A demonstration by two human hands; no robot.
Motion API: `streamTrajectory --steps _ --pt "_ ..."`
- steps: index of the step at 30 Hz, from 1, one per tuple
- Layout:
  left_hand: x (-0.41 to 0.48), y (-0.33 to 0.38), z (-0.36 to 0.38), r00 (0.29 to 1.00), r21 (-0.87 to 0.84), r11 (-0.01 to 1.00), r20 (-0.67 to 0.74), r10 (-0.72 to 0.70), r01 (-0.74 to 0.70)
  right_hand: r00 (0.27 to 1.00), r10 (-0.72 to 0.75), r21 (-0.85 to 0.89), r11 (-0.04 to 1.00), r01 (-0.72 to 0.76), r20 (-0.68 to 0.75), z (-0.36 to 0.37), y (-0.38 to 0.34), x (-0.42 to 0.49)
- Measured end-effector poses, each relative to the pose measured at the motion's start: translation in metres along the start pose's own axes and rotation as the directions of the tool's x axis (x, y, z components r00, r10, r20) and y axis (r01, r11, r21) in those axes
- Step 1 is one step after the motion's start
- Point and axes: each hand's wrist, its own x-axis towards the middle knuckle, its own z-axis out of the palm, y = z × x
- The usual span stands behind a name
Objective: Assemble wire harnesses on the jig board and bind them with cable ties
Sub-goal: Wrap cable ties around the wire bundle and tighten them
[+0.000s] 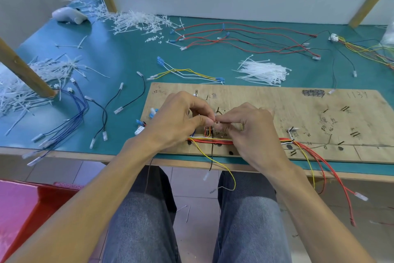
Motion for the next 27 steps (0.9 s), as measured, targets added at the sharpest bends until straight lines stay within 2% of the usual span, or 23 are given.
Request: streamTrajectory --steps 4,12,19,23,27 --pt "-0.001 0.002 0.001 1.000 0.042 0.999 -0.023 0.021 -0.020 1.000 0.013 0.033 0.999 -0.014 0.024 -0.001 0.001 0.002" --pt "-0.001 0.002 0.004 0.998 0.053 0.998 -0.052 0.038 -0.035 1.000 -0.028 -0.060 0.998 0.029 0.010 -0.003 -0.004 0.005" --pt "0.000 0.001 0.009 0.998 -0.008 1.000 -0.066 -0.014 0.014 0.988 -0.030 -0.184 0.981 0.058 0.152 -0.010 -0.008 0.017" --pt "0.001 -0.001 0.009 0.994 -0.037 0.998 -0.091 -0.058 0.055 0.964 0.001 -0.100 0.995 0.027 0.267 -0.016 -0.011 0.021" --pt "-0.001 -0.002 0.007 0.995 -0.056 0.997 -0.083 -0.050 0.045 0.941 -0.036 -0.053 0.997 0.057 0.337 -0.020 -0.011 0.022"
